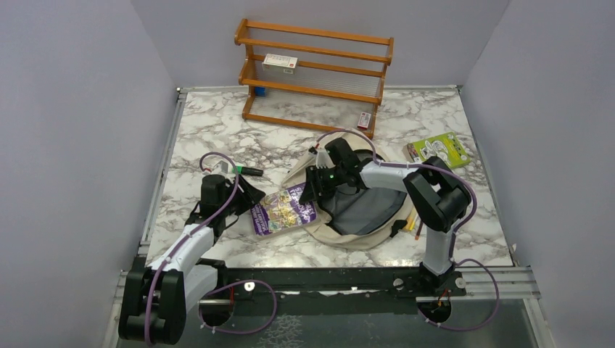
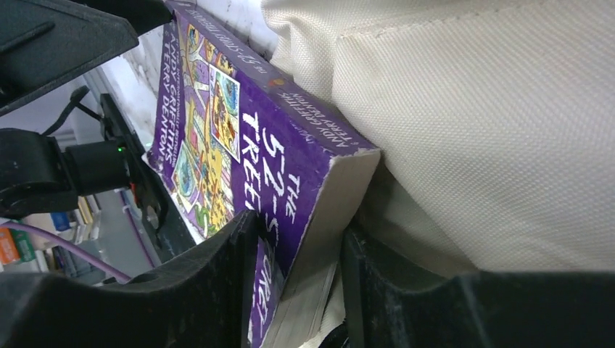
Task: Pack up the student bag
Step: Pick up the book from the center of the board.
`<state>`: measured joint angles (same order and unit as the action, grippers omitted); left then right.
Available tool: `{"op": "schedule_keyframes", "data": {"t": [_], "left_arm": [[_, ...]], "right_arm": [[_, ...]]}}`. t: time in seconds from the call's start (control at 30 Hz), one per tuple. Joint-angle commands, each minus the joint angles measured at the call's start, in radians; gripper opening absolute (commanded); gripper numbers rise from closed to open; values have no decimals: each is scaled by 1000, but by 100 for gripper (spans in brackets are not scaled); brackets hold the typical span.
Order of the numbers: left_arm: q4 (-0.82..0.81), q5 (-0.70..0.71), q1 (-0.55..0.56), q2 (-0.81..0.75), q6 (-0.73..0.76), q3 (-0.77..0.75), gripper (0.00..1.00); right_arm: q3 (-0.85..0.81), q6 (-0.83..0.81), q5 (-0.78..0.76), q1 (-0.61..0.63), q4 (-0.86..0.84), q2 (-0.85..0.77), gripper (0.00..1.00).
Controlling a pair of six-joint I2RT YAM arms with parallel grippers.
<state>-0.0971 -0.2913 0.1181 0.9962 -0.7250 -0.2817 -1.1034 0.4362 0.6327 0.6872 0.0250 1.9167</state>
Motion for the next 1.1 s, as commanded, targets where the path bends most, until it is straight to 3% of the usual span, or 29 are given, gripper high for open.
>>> {"op": "schedule_keyframes", "data": {"t": [0.0,0.17,0.3,0.5,0.73,0.93,1.07], "left_arm": [[40,-27,3,20,6,23,56],[87,-41,4,-9,10,-33,57],[182,-43,3,-71,63,-189,60],[219,-149,4,-103,300,-383,63],[255,-547,5,-60,706,-456,63],[345,-600,11,-85,1000,-481,71],[510,-606,11,-26,1150,-552,74]], "right_arm": [[19,46,90,15,-79,-3,41],[51,-12,-30,15,-106,-90,18],[121,-73,-56,16,-212,-171,1],[208,-182,-54,15,-346,-242,0],[213,-338,4,15,-407,-249,1],[247,-421,160,15,-542,-278,1],[244,-450,221,15,-554,-291,1]]}}
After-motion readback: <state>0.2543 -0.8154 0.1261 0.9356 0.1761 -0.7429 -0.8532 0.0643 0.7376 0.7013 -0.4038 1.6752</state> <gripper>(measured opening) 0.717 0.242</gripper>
